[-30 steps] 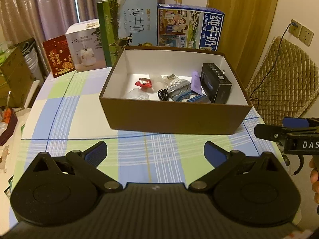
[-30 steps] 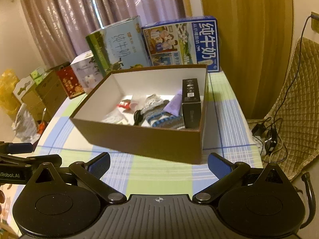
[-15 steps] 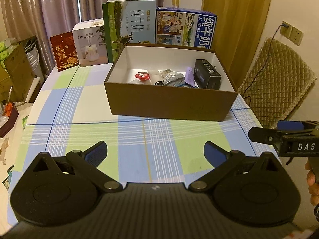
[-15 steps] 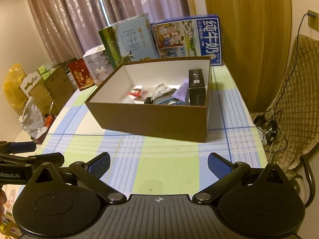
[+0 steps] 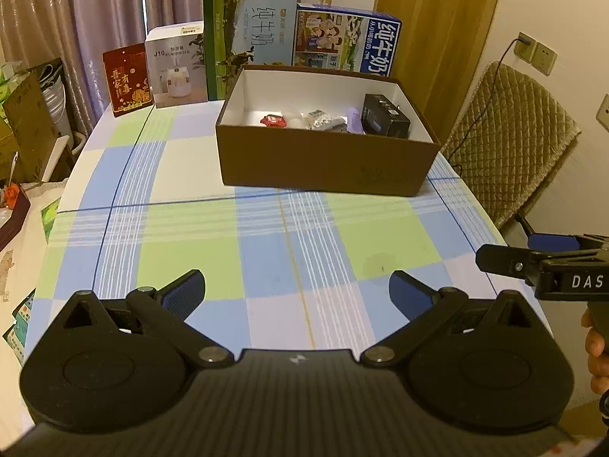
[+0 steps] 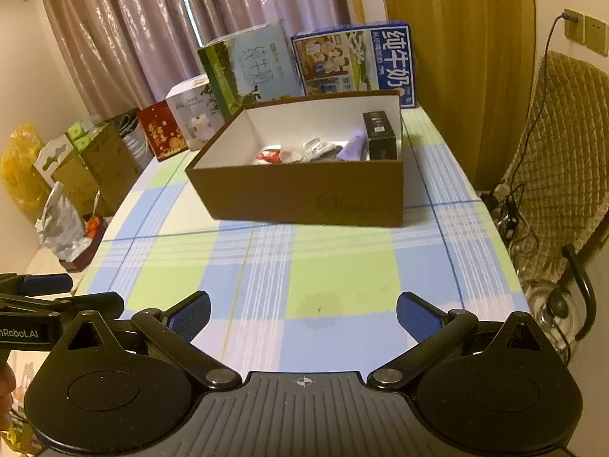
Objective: Organize objects
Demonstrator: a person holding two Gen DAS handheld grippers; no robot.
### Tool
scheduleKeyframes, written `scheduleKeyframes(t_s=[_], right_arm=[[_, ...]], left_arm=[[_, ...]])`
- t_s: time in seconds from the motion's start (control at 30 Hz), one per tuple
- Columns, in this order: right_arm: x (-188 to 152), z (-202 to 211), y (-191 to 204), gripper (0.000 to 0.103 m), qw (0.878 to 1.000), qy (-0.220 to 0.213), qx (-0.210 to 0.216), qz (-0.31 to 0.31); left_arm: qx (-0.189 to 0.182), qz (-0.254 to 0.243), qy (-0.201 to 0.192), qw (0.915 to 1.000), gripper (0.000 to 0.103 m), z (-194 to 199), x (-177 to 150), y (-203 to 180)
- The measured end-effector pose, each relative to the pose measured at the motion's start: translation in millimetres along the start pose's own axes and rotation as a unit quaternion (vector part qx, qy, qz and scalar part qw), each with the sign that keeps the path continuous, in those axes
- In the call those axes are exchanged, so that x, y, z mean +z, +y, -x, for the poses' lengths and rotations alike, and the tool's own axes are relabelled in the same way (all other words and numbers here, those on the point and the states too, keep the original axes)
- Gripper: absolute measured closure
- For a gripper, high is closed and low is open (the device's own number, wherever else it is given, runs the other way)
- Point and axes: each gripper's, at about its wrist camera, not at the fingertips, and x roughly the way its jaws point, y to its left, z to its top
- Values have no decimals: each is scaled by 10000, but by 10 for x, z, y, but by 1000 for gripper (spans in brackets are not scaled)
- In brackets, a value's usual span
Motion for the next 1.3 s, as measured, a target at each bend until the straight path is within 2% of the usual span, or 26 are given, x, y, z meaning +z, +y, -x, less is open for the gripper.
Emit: scheduleKeyframes(t_s=[0.57,1.3], right_arm=[[-341,177,231,2,9997,59,-221,13],[-421,213,314,2,9996,62,-287,57]], left_arm=[[-30,-122,-29,9999,1,201,-254,140],[-88,-161,-74,9998,1,261,-306,187]])
